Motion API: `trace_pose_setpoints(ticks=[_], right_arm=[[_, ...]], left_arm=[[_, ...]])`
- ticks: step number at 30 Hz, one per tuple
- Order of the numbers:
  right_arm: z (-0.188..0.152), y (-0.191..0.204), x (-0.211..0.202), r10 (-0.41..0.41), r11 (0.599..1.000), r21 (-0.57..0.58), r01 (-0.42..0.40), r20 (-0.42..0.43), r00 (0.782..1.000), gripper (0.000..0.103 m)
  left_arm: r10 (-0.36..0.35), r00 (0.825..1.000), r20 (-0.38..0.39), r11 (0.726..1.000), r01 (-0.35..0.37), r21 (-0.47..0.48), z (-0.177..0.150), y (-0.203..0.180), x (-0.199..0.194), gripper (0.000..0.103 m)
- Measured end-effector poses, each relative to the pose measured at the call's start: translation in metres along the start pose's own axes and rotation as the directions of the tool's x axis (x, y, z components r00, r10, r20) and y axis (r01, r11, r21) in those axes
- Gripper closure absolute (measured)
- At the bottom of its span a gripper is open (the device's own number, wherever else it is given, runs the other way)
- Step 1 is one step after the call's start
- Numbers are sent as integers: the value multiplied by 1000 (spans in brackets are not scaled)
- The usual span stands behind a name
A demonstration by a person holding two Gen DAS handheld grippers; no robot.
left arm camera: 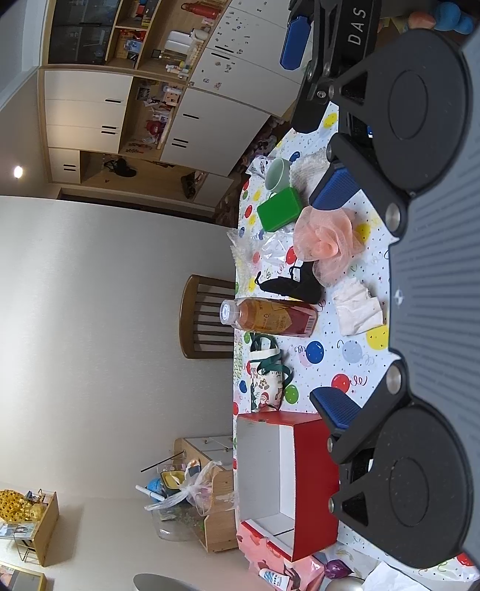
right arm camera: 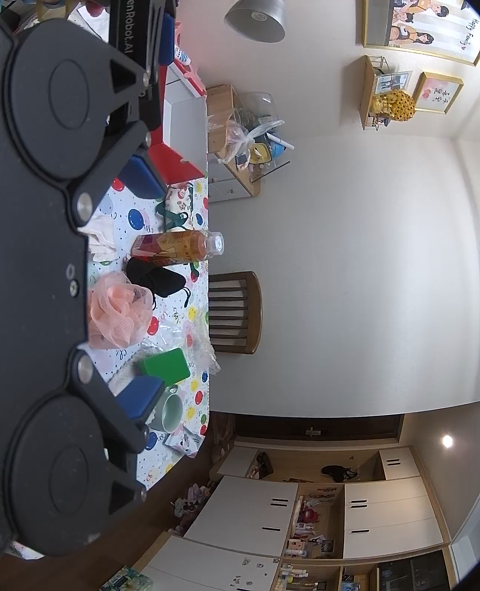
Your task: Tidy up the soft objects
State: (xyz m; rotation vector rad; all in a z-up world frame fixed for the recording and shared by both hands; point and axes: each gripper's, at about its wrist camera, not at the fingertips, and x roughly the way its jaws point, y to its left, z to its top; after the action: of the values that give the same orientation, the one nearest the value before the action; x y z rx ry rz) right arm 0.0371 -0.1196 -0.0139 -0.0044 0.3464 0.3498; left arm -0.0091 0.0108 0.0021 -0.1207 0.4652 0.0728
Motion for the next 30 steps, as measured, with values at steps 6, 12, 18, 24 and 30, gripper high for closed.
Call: trace_pose_setpoints(ticks=[6, 12, 18, 24, 30], right_arm=[[0, 1, 0, 1, 1000, -1, -1, 0, 1000, 1], [1, 1, 0, -2, 1000, 0, 2, 0, 1000, 1], [4, 0, 1, -12, 1000, 5, 12, 1, 1000, 1], [3, -4, 5, -14, 1000, 13, 14, 1, 1000, 1], [5, -19, 20, 11, 1000, 21, -10, -7, 1000, 1]], left_arm=[[1, 1000, 0, 1000, -1, 1, -1, -1, 0, 0], [0, 1000, 0, 1000, 0, 0, -1, 0, 0, 0], [-1, 1000, 0, 1000, 1, 0, -2, 0, 0, 0], [-9, 1000, -8, 1000, 9, -7, -2, -2, 7, 0], [-41, 999, -24, 997, 39, -66, 3, 1, 24, 0]])
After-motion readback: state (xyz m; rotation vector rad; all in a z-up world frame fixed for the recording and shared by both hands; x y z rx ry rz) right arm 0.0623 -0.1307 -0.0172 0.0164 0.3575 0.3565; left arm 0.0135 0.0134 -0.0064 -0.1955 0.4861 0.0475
